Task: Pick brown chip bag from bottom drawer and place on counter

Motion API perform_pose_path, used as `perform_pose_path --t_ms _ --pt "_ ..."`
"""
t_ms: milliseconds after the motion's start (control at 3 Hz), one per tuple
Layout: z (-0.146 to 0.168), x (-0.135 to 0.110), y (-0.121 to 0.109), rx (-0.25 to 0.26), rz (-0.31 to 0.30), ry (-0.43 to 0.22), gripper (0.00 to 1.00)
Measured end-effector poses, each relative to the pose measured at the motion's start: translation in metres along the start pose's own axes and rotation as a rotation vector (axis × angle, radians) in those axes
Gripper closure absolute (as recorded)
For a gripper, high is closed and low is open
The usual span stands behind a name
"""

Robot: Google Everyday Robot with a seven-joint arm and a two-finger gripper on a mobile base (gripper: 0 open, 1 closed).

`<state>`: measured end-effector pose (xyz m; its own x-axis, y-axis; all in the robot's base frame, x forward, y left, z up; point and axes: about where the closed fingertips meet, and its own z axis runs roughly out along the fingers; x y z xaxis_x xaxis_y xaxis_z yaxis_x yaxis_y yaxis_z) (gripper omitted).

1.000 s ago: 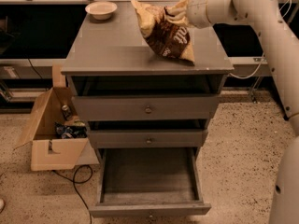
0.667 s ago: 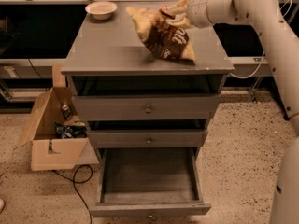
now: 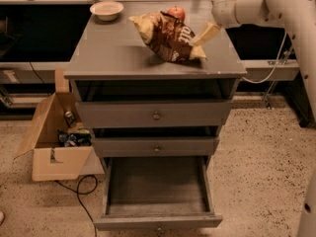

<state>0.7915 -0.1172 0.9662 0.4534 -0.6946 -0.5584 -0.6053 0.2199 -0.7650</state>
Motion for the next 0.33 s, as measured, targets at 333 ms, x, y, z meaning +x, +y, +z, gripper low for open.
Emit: perform_pose_path --t_ms 333 --pt "-0.0627 0.0373 -0.0143 0.083 0.089 0.035 0.0"
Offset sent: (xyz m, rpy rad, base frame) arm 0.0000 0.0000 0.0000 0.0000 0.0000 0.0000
